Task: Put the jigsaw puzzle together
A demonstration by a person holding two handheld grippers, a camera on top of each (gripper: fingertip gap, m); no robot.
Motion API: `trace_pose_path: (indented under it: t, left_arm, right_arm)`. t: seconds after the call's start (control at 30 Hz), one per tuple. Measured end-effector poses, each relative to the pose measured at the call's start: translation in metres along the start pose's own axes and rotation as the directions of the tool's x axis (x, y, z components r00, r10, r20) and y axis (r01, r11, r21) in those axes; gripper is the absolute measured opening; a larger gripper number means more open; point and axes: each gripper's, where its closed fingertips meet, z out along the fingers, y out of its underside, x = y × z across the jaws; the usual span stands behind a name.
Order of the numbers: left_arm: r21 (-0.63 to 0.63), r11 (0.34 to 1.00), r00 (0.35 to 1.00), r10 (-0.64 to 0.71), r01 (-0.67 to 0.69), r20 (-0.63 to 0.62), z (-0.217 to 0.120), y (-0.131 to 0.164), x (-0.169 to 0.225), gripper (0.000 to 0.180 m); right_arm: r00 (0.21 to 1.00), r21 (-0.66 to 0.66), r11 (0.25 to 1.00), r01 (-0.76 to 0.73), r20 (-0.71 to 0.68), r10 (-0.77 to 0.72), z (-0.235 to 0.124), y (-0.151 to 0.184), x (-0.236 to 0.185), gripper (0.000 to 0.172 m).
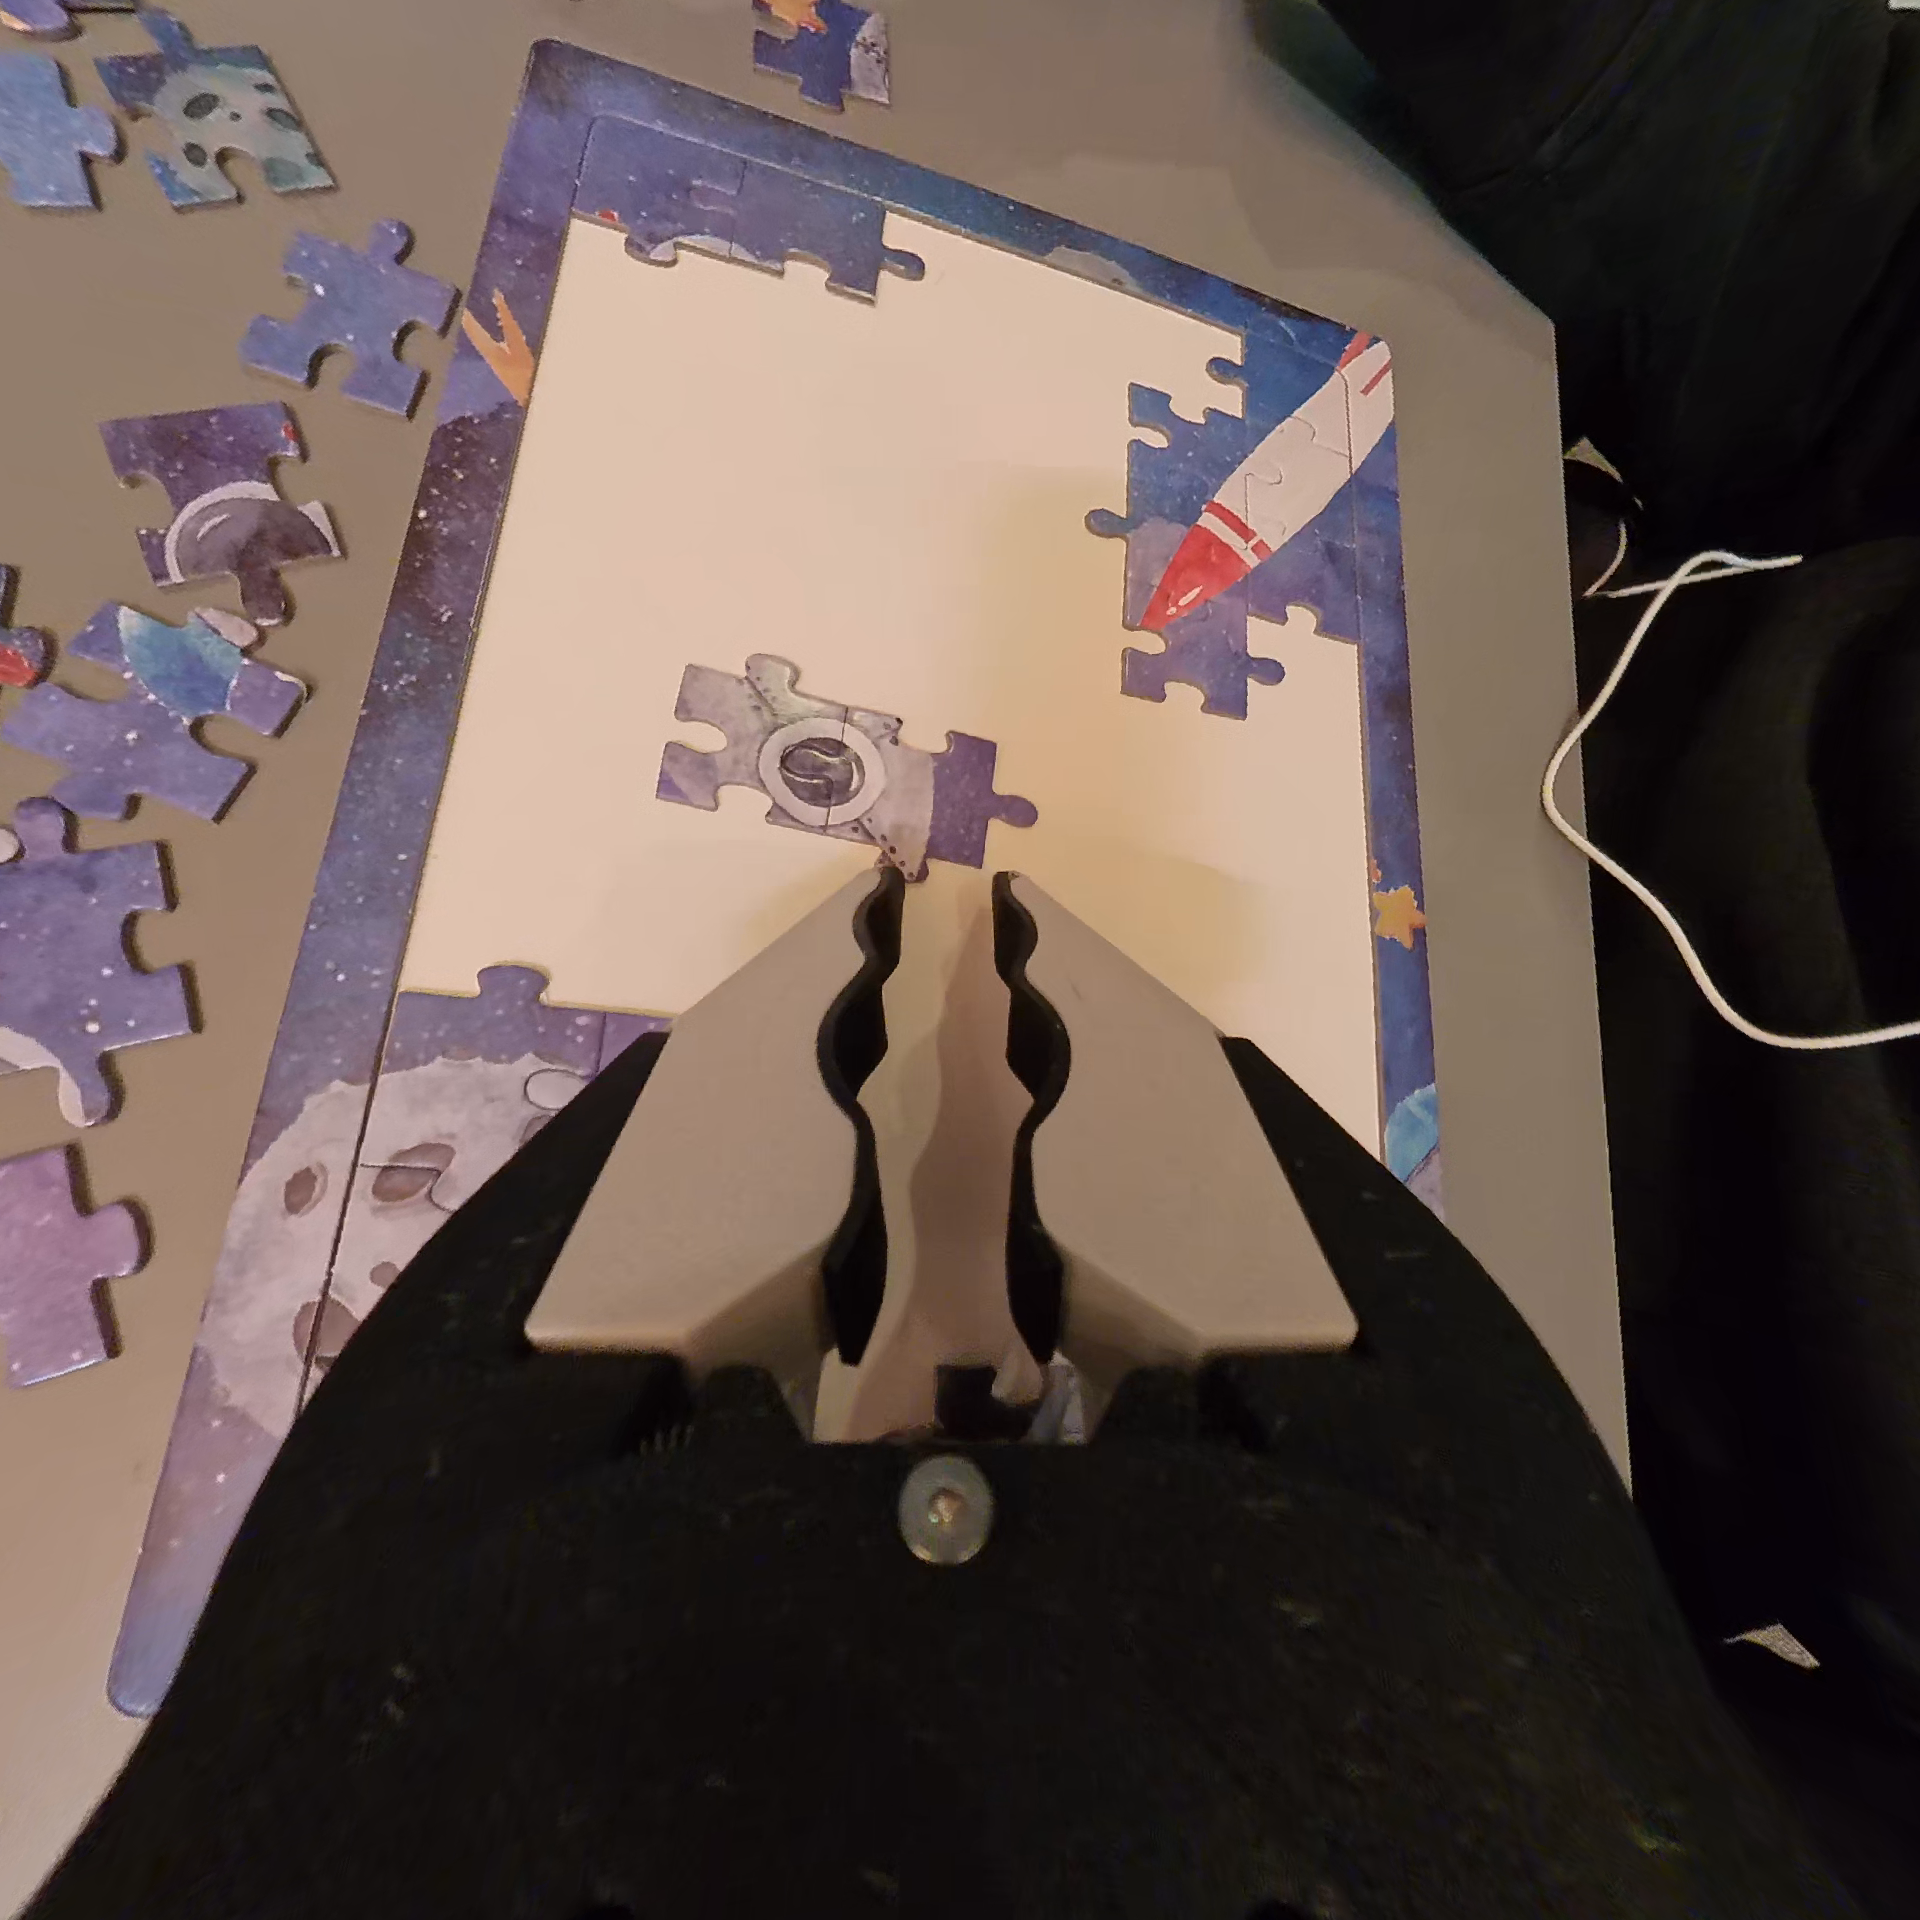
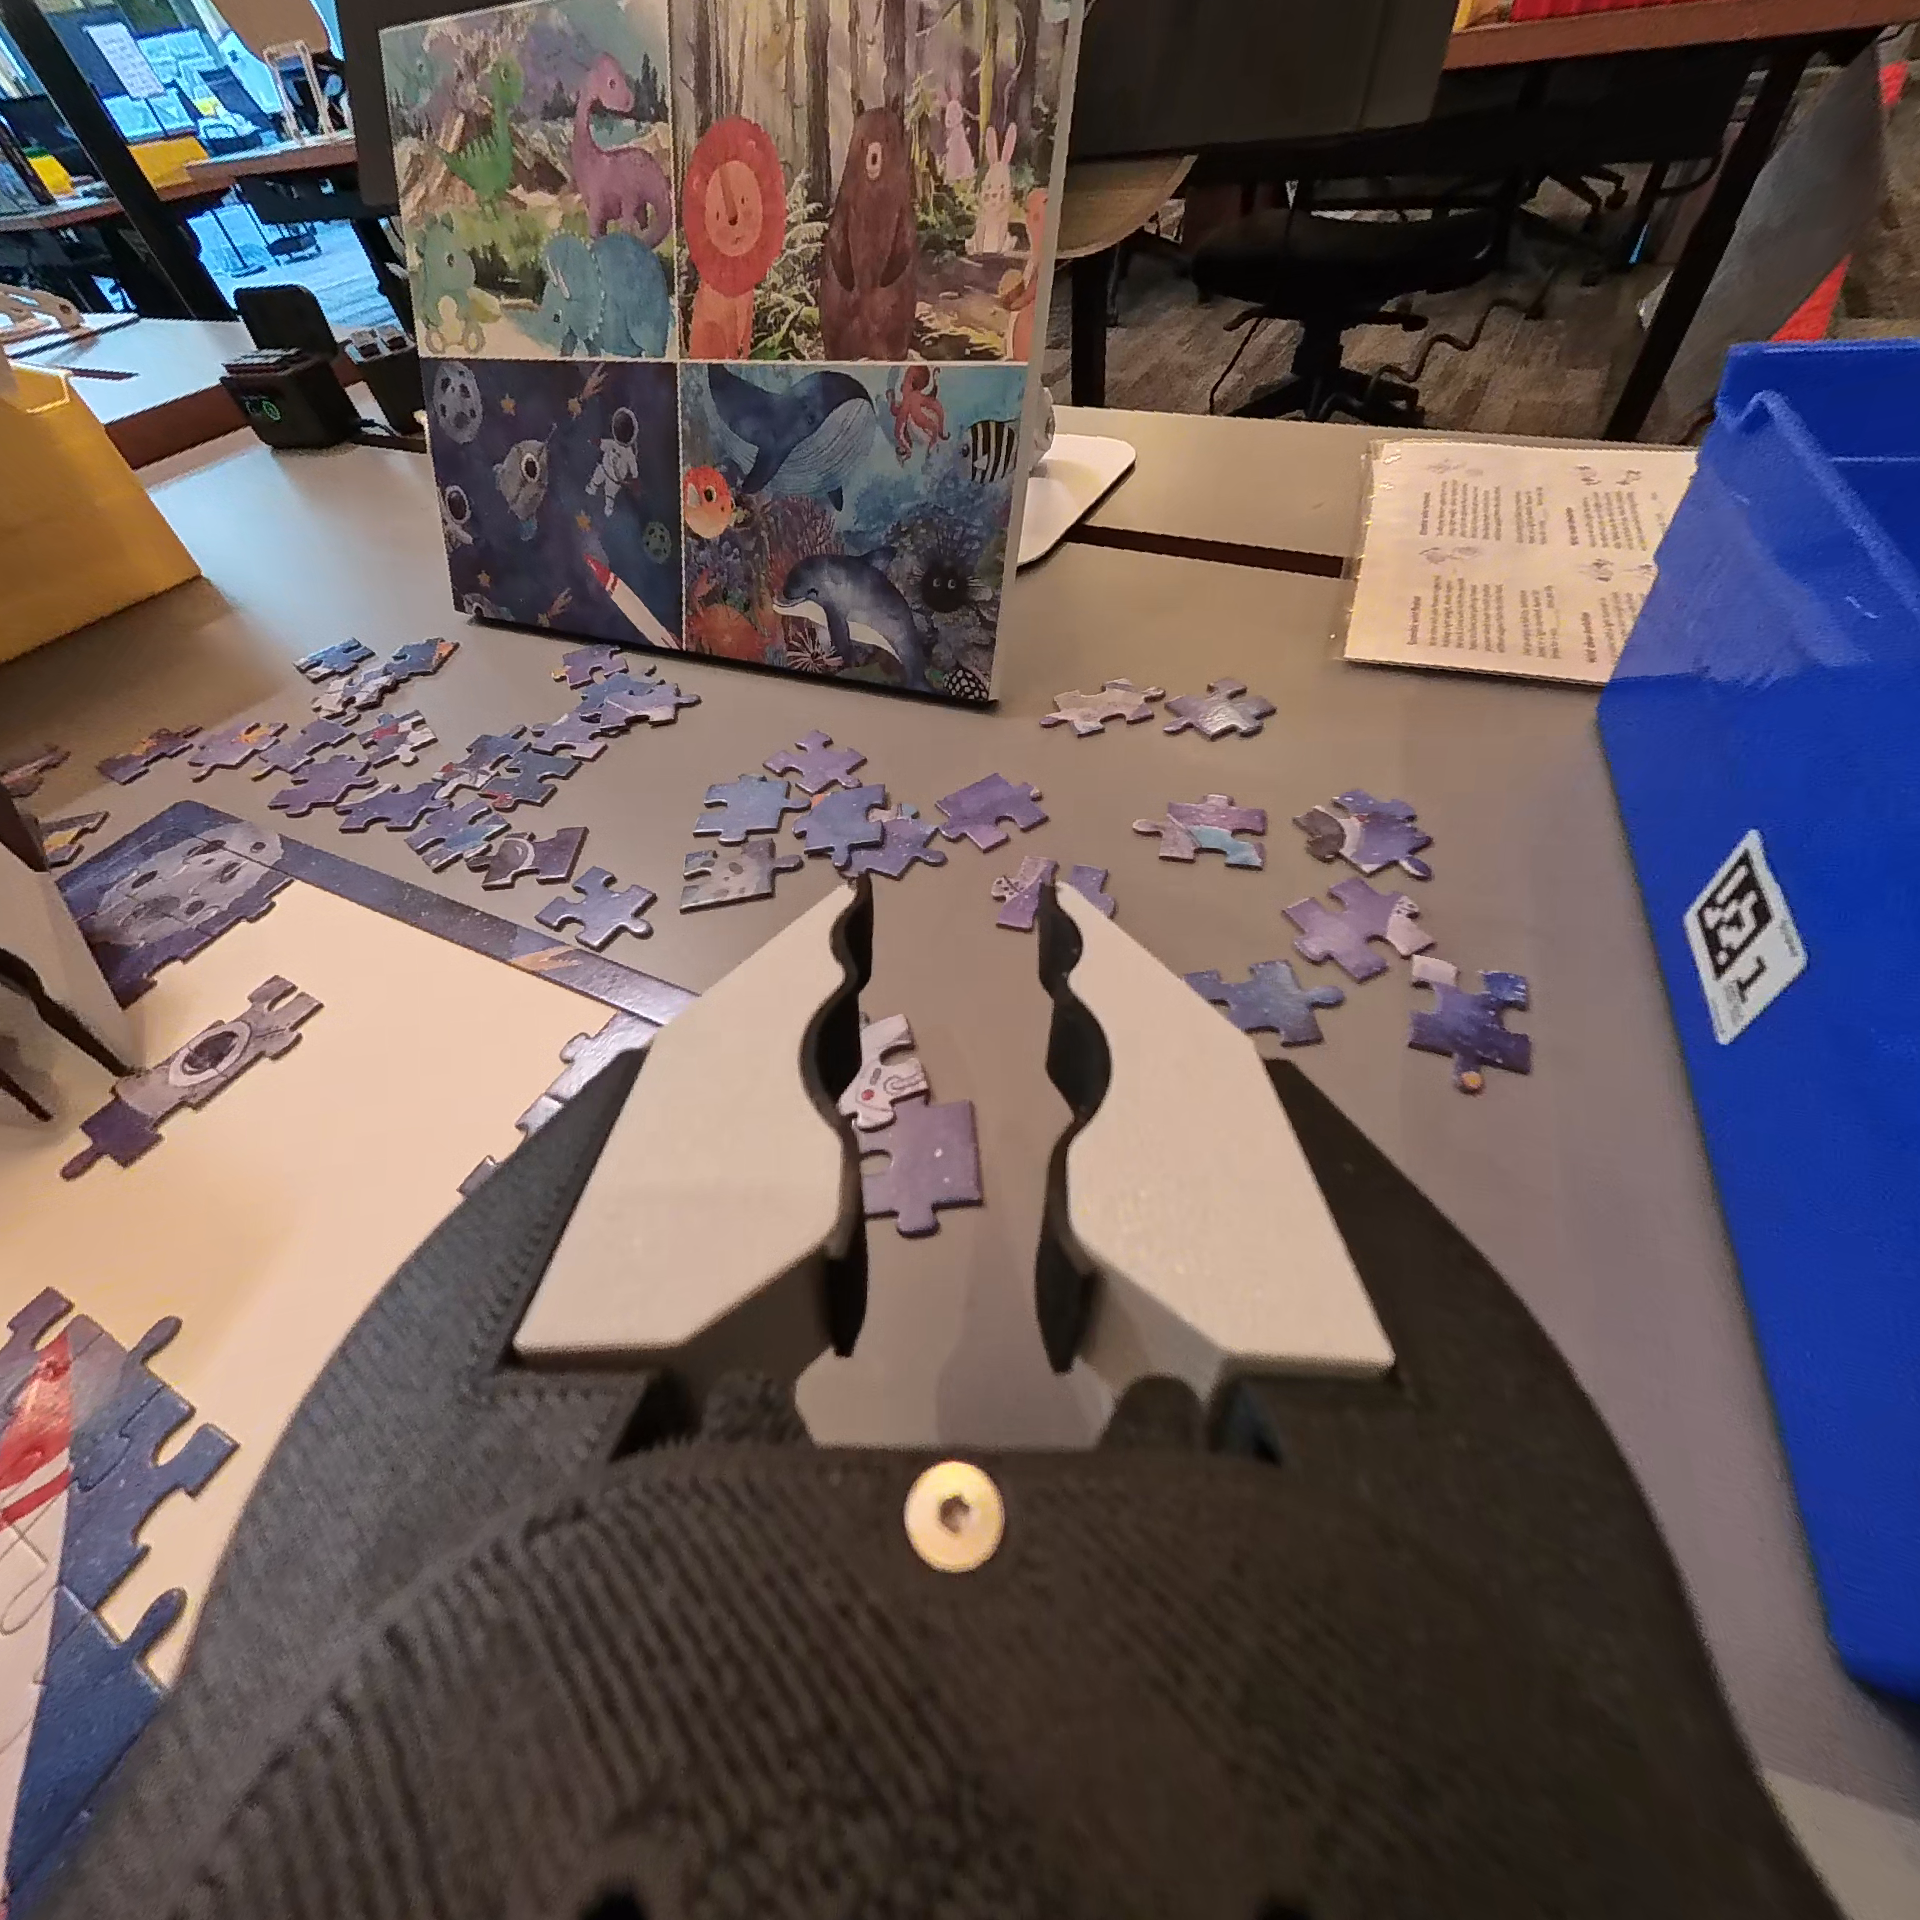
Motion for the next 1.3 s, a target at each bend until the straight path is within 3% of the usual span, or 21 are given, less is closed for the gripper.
trace_pose_path:
  t: [0.33,0.53,0.73,1.3]
  left_arm:
    - [0.065,0.998,1.000,0.021,-0.020,-0.013,-0.004,-0.010,0.002,0.014]
    - [0.207,0.978,0.998,0.018,-0.029,0.055,-0.023,-0.030,-0.010,0.018]
    - [0.264,0.963,0.995,0.022,-0.046,0.094,-0.031,-0.039,-0.015,0.019]
    - [0.248,0.967,0.994,0.024,-0.049,0.107,-0.026,-0.037,-0.017,0.021]
  right_arm:
    - [0.996,0.011,0.999,0.053,0.067,-0.053,-0.004,0.000,-0.013,0.036]
    - [0.936,-0.257,0.927,0.273,0.295,-0.194,-0.008,0.063,-0.044,0.034]
    - [0.897,-0.275,0.909,0.312,0.401,-0.187,-0.015,0.073,-0.058,0.043]
    - [0.895,-0.355,0.860,0.365,0.388,-0.220,-0.019,0.091,-0.050,0.040]
